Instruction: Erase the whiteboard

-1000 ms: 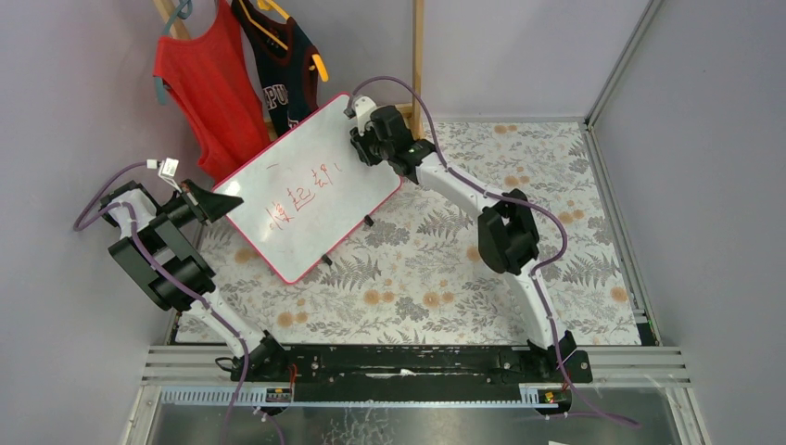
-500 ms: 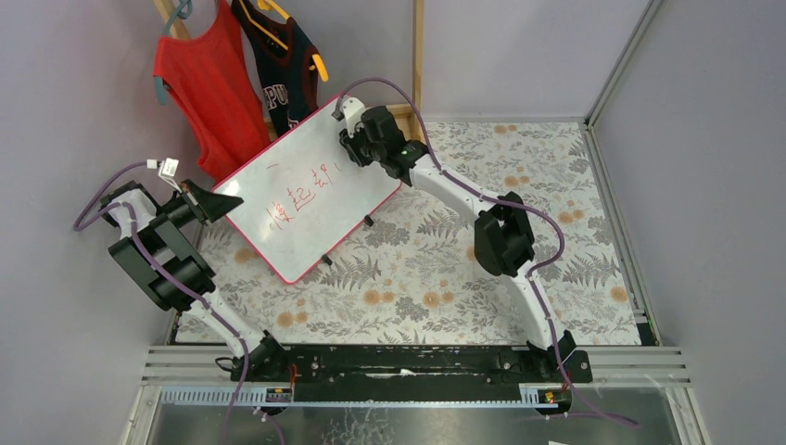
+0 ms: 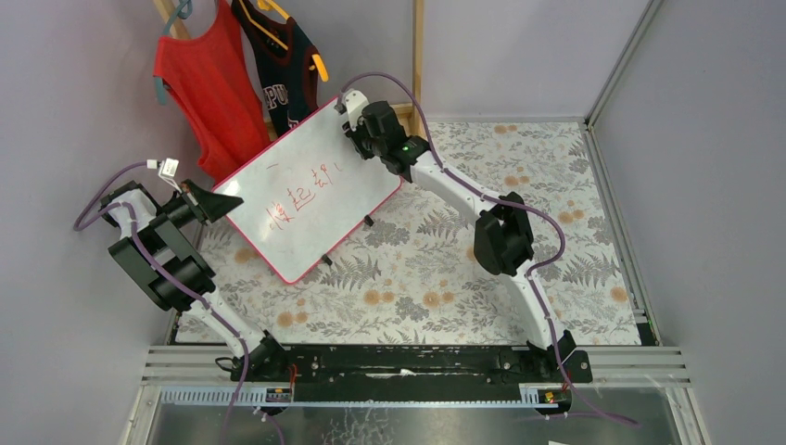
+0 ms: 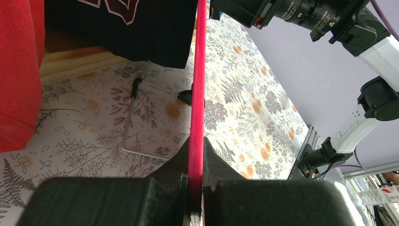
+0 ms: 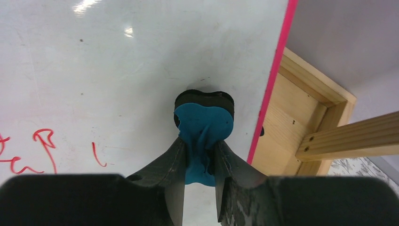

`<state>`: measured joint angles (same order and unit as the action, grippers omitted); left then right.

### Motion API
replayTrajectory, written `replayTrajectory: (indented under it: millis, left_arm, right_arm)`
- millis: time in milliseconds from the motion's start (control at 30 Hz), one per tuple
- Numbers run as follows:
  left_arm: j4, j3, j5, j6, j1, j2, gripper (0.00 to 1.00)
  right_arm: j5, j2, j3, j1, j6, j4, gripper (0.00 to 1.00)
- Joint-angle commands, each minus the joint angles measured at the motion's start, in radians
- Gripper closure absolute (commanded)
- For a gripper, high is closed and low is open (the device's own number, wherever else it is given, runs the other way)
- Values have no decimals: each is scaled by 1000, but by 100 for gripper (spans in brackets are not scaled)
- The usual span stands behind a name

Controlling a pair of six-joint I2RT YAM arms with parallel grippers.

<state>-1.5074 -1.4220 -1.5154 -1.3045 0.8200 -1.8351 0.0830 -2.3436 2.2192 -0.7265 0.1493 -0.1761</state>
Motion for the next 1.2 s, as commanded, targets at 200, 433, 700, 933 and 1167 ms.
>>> replayTrajectory:
  millis: [200,433,700,933,1167]
  left_arm:
    - [53,29,129,-54,12,-18,100]
    - [53,31,129,-55,12,-13,100]
    - [53,38,135,-62,12,-14,100]
    - [53,38,135,-63,14,-14,100]
    - [52,41,135,-64,13,-13,100]
  right_arm:
    - [-105,3,-36,2,-31,31,100]
    - [11,-23,-13,6,-14,14,100]
    - [67,-41,22,26,-15,0,100]
    - [149,-39,20,33,-20,12,100]
    - [67,-12,-17,33,-42,25,100]
